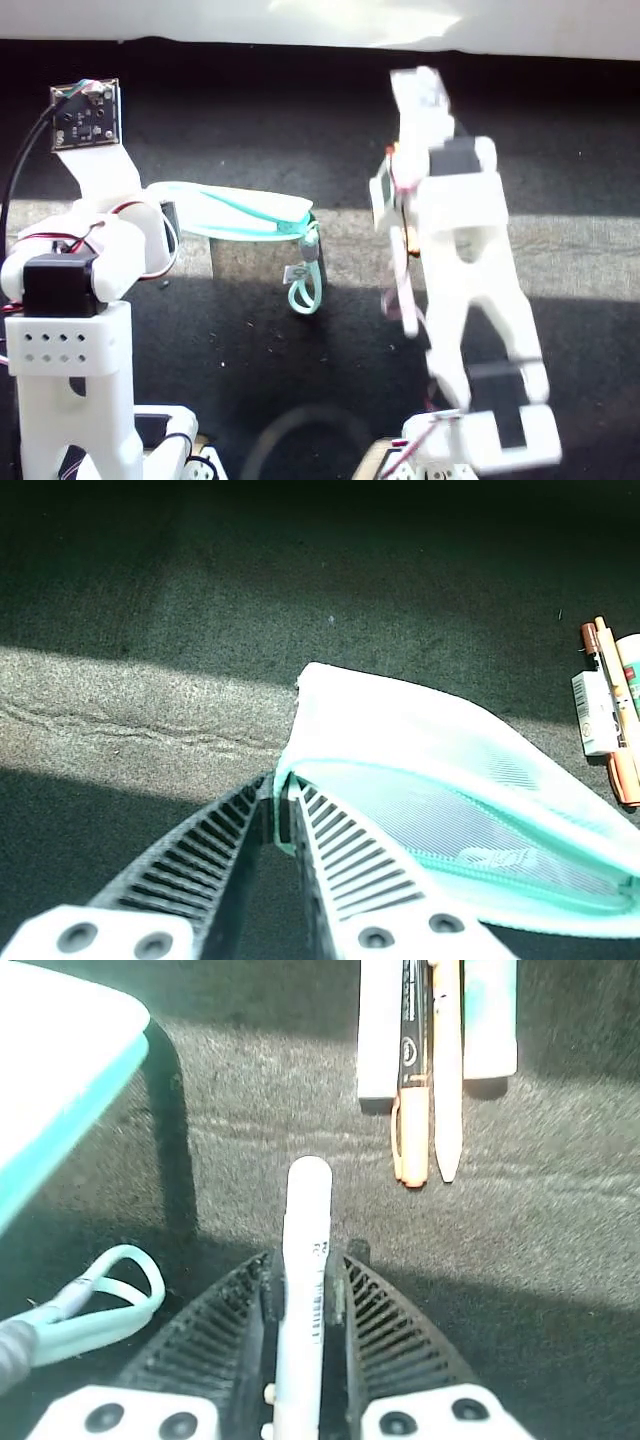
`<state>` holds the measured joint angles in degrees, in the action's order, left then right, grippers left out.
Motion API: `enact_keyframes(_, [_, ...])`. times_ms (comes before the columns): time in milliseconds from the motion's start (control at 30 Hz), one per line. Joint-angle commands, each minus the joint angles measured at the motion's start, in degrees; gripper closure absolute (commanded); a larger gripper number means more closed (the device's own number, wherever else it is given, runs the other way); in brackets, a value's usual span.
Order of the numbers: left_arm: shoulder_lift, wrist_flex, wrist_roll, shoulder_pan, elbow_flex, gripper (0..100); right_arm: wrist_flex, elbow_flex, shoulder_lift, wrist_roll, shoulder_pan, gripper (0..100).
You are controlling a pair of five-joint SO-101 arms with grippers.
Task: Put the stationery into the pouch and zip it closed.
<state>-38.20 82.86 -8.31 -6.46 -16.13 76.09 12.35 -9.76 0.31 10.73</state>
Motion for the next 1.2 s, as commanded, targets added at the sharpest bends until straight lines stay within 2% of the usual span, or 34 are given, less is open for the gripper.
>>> enact_keyframes(0, [-0.1, -0.3, 0.4, -0.1, 1.6, 99, -13.8, 25.9, -10.6, 2.1, 0.2, 99.3])
enact_keyframes(133, [-0.1, -0.3, 0.4, 0.1, 2.1, 99, -19.9, 35.8, -12.5, 4.2, 0.2, 99.3])
enact_keyframes(300, [-0.1, -0.3, 0.4, 0.1, 1.9, 99, -20.0, 36.7, -8.5, 5.7, 0.2, 98.0])
enact_keyframes(500, [-0.1, -0.3, 0.4, 0.1, 1.7, 99, -20.0, 36.4, -0.6, 5.5, 0.3, 82.1])
enact_keyframes(767, [-0.1, -0.3, 0.4, 0.1, 2.0, 99, -19.9, 31.9, -1.5, 5.5, 0.4, 83.3])
enact_keyframes(1167, [-0.1, -0.3, 0.4, 0.2, 1.6, 99, -20.4, 28.4, 8.0, 5.7, 0.4, 83.3])
